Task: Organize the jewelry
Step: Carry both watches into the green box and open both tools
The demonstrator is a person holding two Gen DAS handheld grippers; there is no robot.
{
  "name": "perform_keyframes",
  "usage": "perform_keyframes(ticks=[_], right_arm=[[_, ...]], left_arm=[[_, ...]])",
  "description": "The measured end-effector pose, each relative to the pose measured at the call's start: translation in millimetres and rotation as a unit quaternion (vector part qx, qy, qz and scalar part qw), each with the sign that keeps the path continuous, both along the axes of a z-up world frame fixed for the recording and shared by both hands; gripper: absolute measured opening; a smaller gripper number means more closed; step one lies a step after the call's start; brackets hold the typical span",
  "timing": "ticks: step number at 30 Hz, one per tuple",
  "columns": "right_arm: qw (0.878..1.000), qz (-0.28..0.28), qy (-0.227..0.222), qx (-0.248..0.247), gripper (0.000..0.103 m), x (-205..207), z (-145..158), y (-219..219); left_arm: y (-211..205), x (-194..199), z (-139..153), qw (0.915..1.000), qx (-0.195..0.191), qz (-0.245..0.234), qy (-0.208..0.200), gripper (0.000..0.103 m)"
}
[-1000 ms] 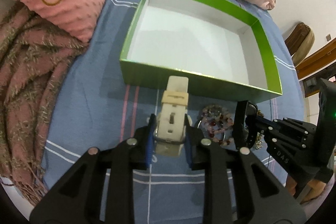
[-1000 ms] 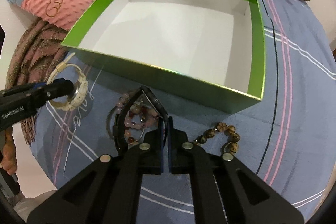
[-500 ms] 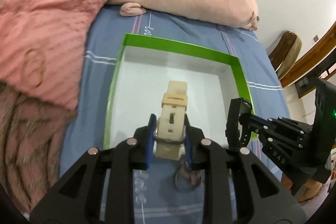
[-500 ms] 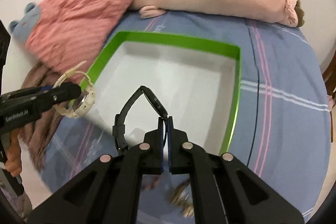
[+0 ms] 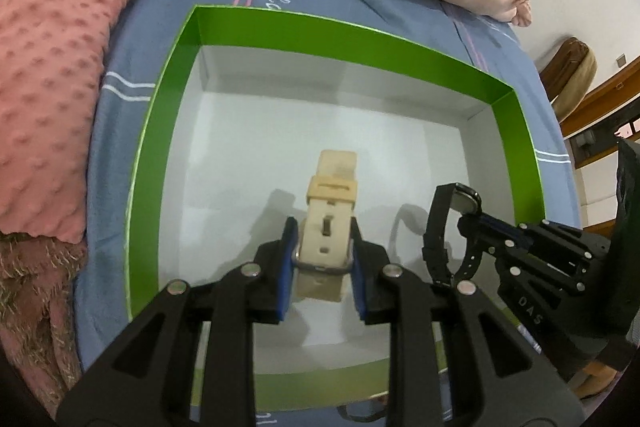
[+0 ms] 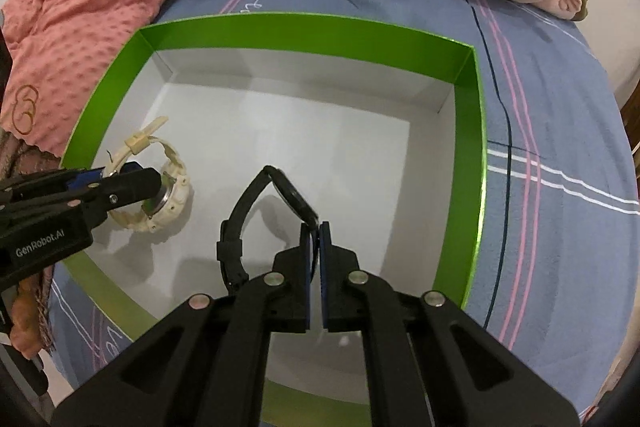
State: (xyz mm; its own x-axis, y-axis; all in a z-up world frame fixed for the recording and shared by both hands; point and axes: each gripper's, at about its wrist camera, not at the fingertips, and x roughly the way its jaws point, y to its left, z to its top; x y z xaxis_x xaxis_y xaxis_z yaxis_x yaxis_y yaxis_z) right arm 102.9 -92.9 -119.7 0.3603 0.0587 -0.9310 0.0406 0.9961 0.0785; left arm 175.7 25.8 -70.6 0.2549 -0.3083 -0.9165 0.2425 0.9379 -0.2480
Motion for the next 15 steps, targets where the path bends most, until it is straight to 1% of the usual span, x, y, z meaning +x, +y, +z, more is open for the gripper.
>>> perform_keyframes(ticks=[2,4,6,8,9,10,11,12,13,15], right_arm=[[1.0,0.006,-0.003,0.007,0.015,-1.7,2.7,1.0],[1.0,0.01,-0.01,-0.002,0.021,-3.6,8.3,1.6],[1.0,0.012,-0.024,-0.001,0.021,-7.6,19.1,2.3],[0.998,0.006,-0.054,0.012,0.021,-17.8,42.9,-2.6],[0.998,-0.003,-0.068,0.011,0.021,-24.0,54.4,-8.4],[0.997,-0.014,-0.075,0.006,0.028,-28.4,61.1,-13.6],[0.997,-0.029,-0.077,-0.006,0.04,-32.1,65.4,-19.0],[0.996,-0.044,-0.075,-0.02,0.045,-37.0,67.0,-25.8],[0.995,-0.059,-0.067,-0.037,0.047,-42.1,64.7,-33.3],[0.995,-0.074,-0.043,-0.05,0.047,-48.0,52.2,-43.2]], left_arm=[[-1.0,1.6,2.0,1.0,0.002,0.002,-0.006,0.032],[0.3,0.9,4.3,0.9999,0.006,0.002,-0.011,0.039],[2.3,-1.9,10.6,0.9998,0.008,0.002,-0.018,0.039],[9.3,-8.1,24.8,0.9993,0.001,0.006,-0.036,0.039],[15.6,-13.4,35.5,0.9986,0.001,0.013,-0.051,0.04],[22.4,-18.2,44.1,0.9977,0.002,0.021,-0.064,0.042],[29.7,-22.1,50.7,0.9968,0.004,0.031,-0.074,0.043],[39.6,-26.3,56.4,0.9957,0.008,0.045,-0.081,0.044],[47.9,-28.9,58.8,0.9949,0.013,0.056,-0.083,0.044],[62.6,-32.4,56.8,0.9942,0.02,0.073,-0.076,0.044]])
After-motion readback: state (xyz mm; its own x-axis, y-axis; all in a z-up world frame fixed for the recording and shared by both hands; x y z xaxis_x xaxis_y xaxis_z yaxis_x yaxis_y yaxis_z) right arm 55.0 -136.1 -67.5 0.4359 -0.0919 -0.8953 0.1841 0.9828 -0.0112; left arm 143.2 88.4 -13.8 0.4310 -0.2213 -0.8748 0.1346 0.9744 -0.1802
